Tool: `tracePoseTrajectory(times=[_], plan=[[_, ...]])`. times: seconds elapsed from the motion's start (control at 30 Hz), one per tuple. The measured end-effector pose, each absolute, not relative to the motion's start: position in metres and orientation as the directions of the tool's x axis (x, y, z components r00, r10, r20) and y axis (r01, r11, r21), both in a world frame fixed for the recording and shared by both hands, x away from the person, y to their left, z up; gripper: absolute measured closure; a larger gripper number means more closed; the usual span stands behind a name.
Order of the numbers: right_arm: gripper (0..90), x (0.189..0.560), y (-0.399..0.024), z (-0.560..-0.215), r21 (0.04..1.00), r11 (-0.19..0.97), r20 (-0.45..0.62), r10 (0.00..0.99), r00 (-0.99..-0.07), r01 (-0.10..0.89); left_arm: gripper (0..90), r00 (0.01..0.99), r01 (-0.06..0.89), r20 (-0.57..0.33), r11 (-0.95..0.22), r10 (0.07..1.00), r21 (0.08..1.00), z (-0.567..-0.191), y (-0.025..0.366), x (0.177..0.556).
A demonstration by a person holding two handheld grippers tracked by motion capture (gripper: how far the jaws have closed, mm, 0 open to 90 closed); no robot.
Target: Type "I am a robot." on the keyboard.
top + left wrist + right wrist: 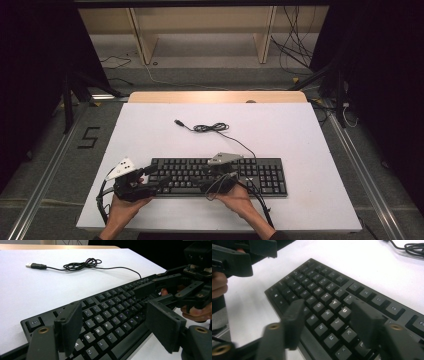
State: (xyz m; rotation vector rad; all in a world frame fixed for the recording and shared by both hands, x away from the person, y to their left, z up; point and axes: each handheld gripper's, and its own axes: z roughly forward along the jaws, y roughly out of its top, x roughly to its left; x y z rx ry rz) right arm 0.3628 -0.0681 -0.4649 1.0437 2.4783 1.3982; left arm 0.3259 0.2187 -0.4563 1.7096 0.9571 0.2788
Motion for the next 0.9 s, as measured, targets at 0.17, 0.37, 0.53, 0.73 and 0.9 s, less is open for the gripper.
tracePoseTrajectory(times=[0.17, 0.37, 0.53, 0.73, 0.9], plan=[[67.3, 0.363, -0.064, -0.466, 0.787, 0.348, 0.213, 0.621, -0.754, 0.509, 28.8, 0.644, 0.457, -0.278, -0.067, 0.712, 0.887, -0.457, 0.218, 0.326], [81.4, 0.363, -0.058, -0.468, 0.781, 0.361, 0.208, 0.618, -0.758, 0.509, 28.0, 0.645, 0.456, -0.277, -0.068, 0.712, 0.887, -0.457, 0.218, 0.326], [87.6, 0.362, -0.051, -0.471, 0.772, 0.382, 0.204, 0.608, -0.768, 0.507, 27.7, 0.646, 0.455, -0.277, -0.067, 0.711, 0.888, -0.457, 0.218, 0.326], [90.0, 0.362, -0.046, -0.475, 0.762, 0.399, 0.199, 0.606, -0.771, 0.51, 27.4, 0.65, 0.452, -0.273, -0.072, 0.709, 0.889, -0.456, 0.218, 0.326], [90.0, 0.362, -0.042, -0.477, 0.758, 0.406, 0.196, 0.605, -0.772, 0.511, 27.2, 0.65, 0.451, -0.274, -0.071, 0.709, 0.89, -0.456, 0.218, 0.326]])
